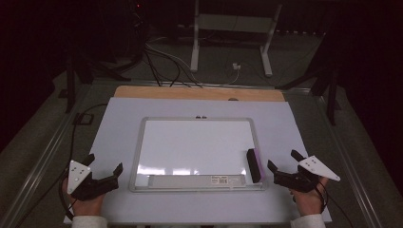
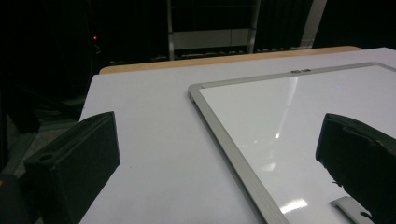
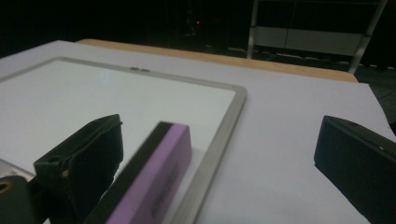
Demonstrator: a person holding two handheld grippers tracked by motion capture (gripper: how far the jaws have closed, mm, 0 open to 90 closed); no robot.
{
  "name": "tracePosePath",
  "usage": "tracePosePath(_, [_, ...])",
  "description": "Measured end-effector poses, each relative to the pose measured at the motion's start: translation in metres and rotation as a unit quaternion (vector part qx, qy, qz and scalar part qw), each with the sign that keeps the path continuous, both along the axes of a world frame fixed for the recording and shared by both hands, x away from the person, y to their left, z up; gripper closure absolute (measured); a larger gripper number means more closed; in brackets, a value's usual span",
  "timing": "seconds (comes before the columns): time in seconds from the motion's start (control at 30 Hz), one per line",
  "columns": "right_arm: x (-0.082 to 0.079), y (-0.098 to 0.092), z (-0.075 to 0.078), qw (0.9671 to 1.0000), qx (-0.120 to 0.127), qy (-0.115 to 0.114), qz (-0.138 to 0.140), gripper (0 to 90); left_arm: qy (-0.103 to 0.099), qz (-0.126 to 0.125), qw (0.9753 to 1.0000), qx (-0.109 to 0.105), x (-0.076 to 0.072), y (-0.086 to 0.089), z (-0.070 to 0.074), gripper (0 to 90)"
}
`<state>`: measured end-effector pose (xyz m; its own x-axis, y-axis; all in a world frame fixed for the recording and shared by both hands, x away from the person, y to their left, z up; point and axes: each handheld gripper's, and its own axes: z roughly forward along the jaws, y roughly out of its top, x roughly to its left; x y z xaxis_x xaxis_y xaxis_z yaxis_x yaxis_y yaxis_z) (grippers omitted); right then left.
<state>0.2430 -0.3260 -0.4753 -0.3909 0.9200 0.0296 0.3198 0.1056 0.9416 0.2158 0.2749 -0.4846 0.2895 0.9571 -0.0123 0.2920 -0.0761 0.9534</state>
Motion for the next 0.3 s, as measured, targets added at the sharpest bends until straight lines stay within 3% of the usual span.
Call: tracePosePath(0.3, [-0.0038,-0.0047,-0.0084,0.9998,-0.011,0.017,-0.001,1.7,0.004,0.002,1.0,-0.004,0.0004,0.0016,-0.0002,0.5])
